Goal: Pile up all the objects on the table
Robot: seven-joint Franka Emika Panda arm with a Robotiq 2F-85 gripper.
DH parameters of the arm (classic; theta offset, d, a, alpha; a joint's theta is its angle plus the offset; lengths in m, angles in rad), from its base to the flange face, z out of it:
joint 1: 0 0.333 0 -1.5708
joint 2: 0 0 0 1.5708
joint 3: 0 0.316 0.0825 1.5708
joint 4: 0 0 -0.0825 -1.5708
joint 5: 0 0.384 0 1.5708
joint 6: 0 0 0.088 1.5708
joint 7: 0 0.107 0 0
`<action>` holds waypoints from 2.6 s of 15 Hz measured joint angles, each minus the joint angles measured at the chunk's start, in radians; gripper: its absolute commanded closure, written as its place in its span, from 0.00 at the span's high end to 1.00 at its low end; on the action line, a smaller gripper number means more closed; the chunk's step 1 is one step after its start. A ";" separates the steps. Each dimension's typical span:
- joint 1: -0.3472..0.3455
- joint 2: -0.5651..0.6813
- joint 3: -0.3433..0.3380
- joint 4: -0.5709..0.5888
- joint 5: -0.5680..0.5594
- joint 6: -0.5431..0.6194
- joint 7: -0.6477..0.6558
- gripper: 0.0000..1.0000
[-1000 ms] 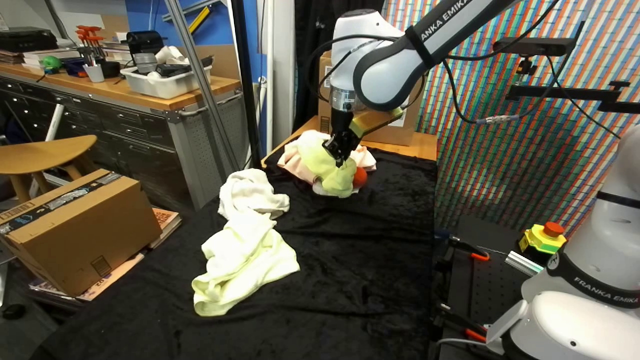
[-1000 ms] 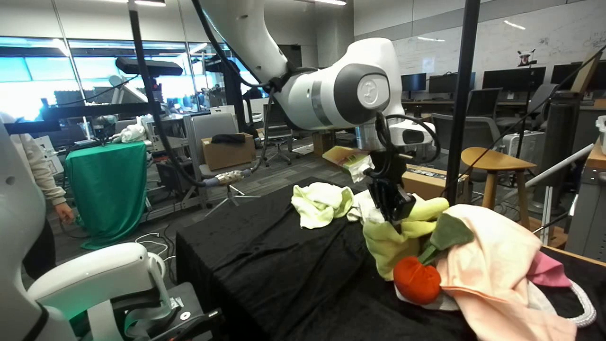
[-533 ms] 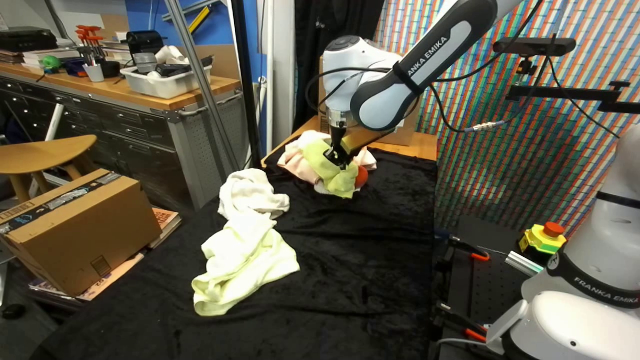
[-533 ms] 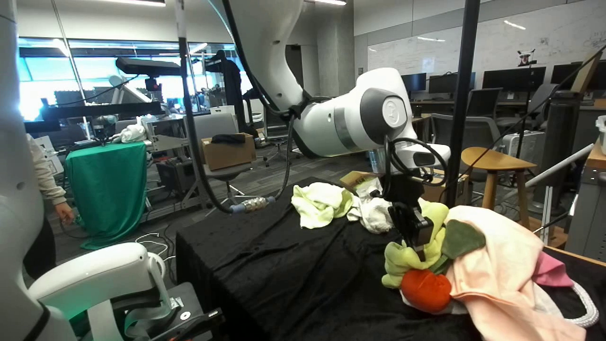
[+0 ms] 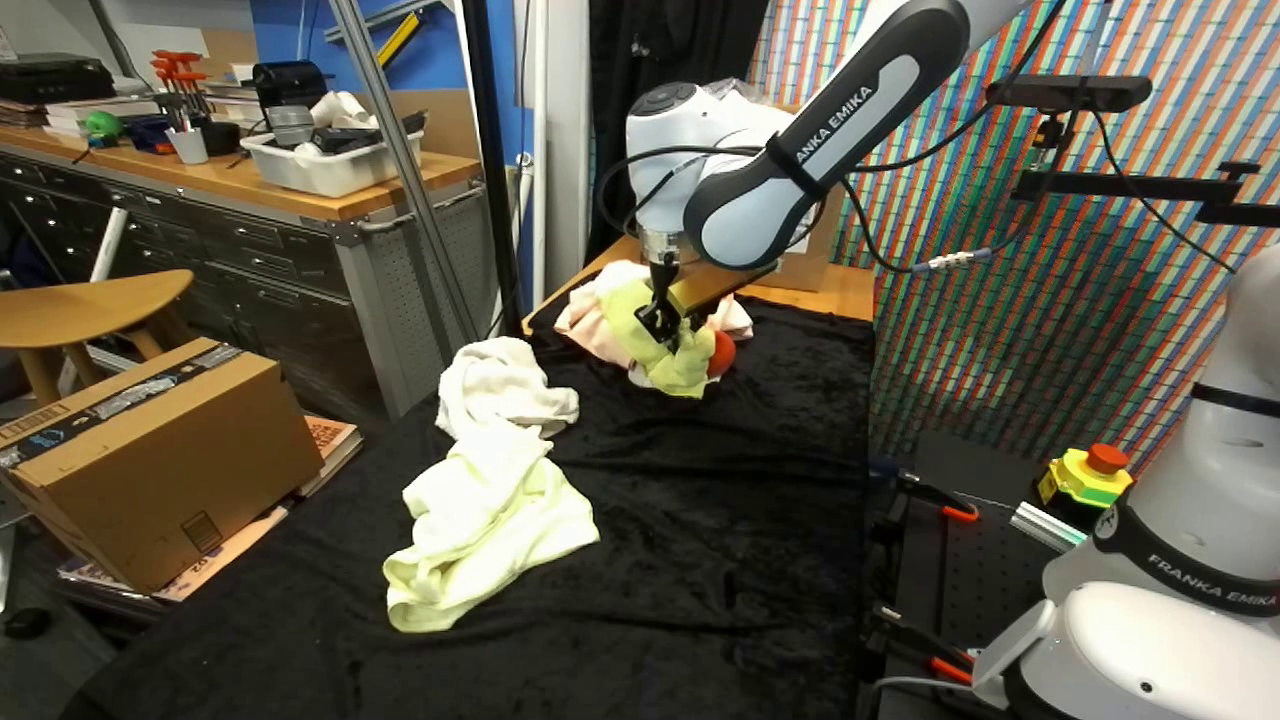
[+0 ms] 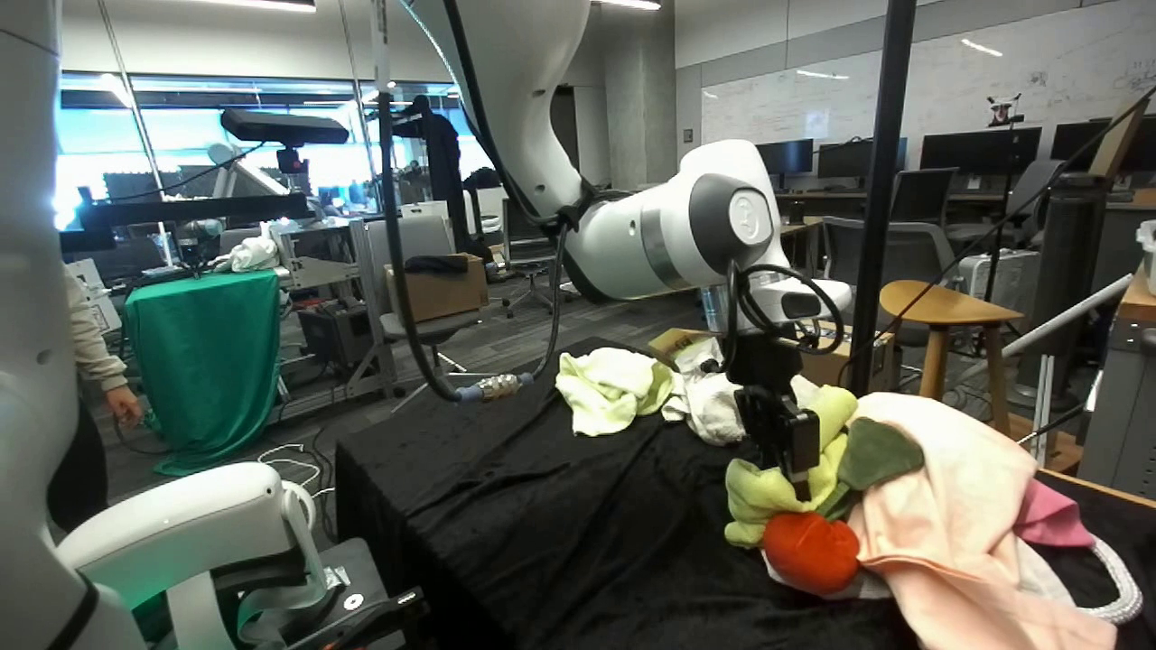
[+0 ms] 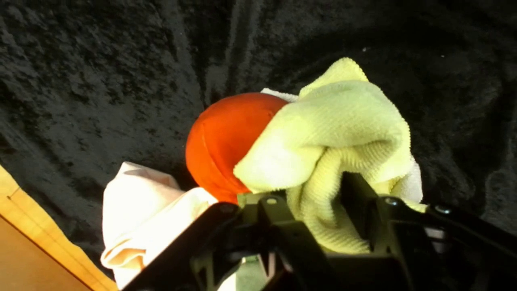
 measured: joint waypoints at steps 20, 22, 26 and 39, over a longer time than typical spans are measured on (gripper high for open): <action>0.083 -0.108 0.157 0.063 0.007 -0.120 -0.122 1.00; 0.101 -0.081 0.171 0.093 0.007 -0.116 -0.132 1.00; 0.129 0.008 0.183 0.178 0.021 -0.070 -0.177 1.00; 0.129 0.308 0.179 0.540 0.232 -0.067 -0.499 1.00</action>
